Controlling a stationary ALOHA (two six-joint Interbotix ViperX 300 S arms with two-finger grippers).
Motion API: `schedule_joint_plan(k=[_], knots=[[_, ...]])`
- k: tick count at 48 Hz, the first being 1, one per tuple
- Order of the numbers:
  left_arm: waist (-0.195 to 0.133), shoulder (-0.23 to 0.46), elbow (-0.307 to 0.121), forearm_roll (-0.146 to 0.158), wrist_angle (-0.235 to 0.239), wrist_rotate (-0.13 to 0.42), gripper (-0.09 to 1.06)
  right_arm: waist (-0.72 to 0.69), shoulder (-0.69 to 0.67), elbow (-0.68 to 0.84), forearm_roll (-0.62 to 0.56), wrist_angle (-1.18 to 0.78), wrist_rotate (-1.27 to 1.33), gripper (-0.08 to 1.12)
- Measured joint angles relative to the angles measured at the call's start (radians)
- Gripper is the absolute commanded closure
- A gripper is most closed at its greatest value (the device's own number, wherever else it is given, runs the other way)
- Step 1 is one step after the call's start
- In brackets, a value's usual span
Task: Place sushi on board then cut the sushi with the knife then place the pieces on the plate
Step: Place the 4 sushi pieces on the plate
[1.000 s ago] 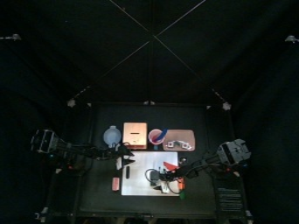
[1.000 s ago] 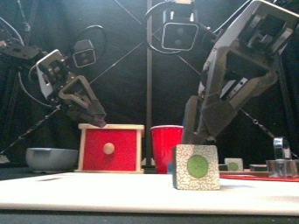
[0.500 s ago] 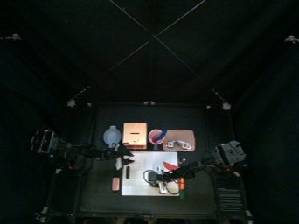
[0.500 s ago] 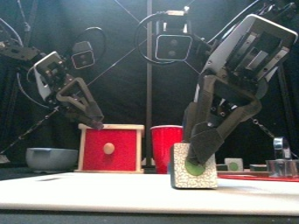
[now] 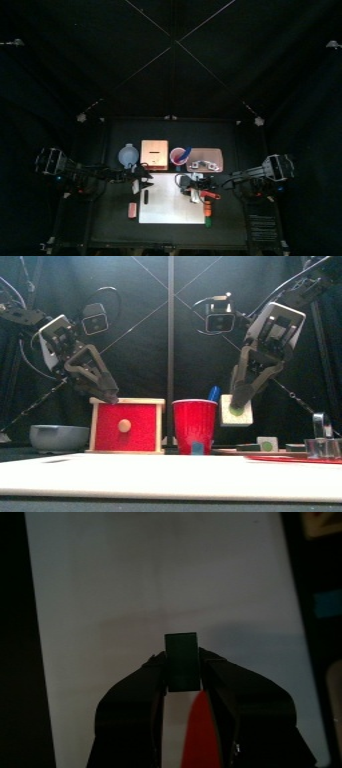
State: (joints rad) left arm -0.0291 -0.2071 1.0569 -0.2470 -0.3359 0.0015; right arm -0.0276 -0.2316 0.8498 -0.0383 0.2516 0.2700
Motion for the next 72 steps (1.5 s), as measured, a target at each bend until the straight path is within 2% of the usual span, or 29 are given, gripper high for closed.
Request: schedule_joint_plan(k=[13, 19, 24, 41, 49, 62, 72], knots=[[0.002, 0.000, 0.000, 0.000, 0.000, 0.000, 0.19, -0.304, -0.161, 0.103, -0.084, 0.044, -0.002, 0.46], [0.002, -0.002, 0.000, 0.002, 0.000, 0.000, 0.19, -0.446, -0.178, 0.115, -0.097, 0.044, -0.005, 0.46], [0.003, -0.002, 0.000, 0.000, 0.000, 0.000, 0.19, -0.508, -0.167, 0.127, -0.107, 0.044, -0.012, 0.45], [0.003, 0.000, 0.000, 0.002, 0.000, 0.000, 0.19, -0.549, -0.014, 0.146, -0.150, 0.011, -0.002, 0.22], [0.002, -0.002, 0.000, 0.000, 0.000, 0.002, 0.19, -0.554, -0.017, 0.146, -0.156, 0.008, 0.005, 0.20], [0.002, -0.005, -0.002, 0.000, 0.000, 0.003, 0.19, -0.531, -0.186, 0.146, -0.156, 0.046, 0.006, 0.20], [0.002, -0.046, 0.002, 0.002, 0.008, 0.005, 0.19, -0.428, -0.408, 0.164, -0.150, 0.055, 0.000, 0.20]])
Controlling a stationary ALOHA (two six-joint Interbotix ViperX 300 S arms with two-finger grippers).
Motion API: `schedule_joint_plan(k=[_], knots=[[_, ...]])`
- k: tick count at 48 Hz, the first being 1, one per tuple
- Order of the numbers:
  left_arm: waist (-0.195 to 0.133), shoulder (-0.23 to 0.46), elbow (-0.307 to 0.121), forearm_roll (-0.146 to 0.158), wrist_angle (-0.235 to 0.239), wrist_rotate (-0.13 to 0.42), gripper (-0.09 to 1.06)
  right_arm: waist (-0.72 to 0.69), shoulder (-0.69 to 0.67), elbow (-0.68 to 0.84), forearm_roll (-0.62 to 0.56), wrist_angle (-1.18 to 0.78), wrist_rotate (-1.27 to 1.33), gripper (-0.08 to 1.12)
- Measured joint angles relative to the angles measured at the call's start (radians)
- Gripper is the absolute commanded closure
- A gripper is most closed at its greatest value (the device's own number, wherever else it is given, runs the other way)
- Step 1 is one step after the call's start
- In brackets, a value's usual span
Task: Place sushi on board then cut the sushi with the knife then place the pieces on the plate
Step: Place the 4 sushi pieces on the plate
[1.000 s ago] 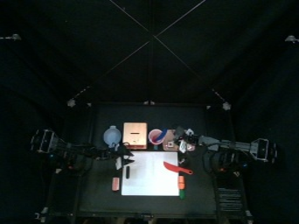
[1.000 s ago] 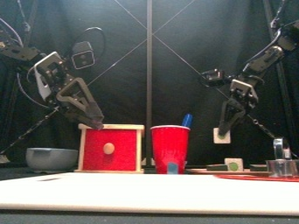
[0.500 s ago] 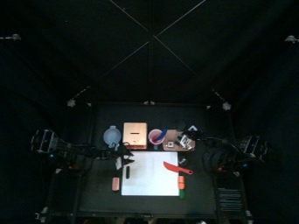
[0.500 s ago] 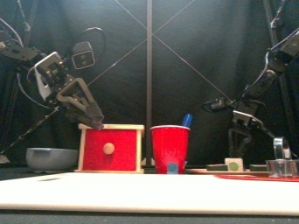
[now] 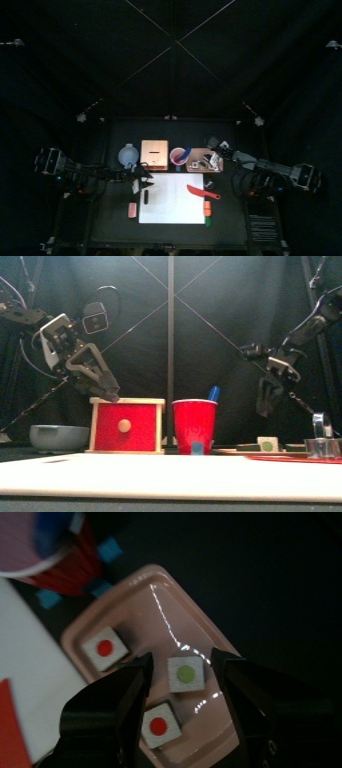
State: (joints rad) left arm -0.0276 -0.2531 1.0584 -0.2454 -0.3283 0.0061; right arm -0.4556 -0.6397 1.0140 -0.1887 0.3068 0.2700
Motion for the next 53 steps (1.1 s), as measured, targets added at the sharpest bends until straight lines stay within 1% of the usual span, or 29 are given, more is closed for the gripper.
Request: schedule_joint_plan(k=[8, 17, 22, 31, 38, 45, 53], knots=[[0.000, -0.051, 0.014, -0.002, 0.008, -0.005, 0.19, 0.091, -0.184, 0.061, 0.015, -0.023, 0.003, 0.20], [0.000, -0.092, 0.035, -0.026, 0.009, -0.003, 0.19, 0.141, -0.275, 0.126, 0.023, -0.046, 0.003, 0.20], [0.002, -0.101, 0.048, -0.028, 0.009, -0.005, 0.19, 0.158, -0.285, 0.147, 0.025, -0.060, 0.003, 0.20], [0.009, -0.101, 0.048, -0.028, 0.009, 0.000, 0.19, 0.160, -0.284, 0.161, 0.023, -0.083, 0.003, 0.20], [0.025, -0.101, 0.055, -0.028, 0.014, 0.000, 0.19, 0.155, -0.285, 0.164, 0.020, -0.089, 0.000, 0.20], [0.032, -0.101, 0.055, -0.028, 0.015, 0.003, 0.19, 0.146, -0.284, 0.164, 0.023, -0.097, 0.002, 0.20], [0.041, -0.101, 0.055, -0.018, 0.015, 0.003, 0.19, 0.138, -0.284, 0.179, 0.043, -0.098, 0.003, 0.20]])
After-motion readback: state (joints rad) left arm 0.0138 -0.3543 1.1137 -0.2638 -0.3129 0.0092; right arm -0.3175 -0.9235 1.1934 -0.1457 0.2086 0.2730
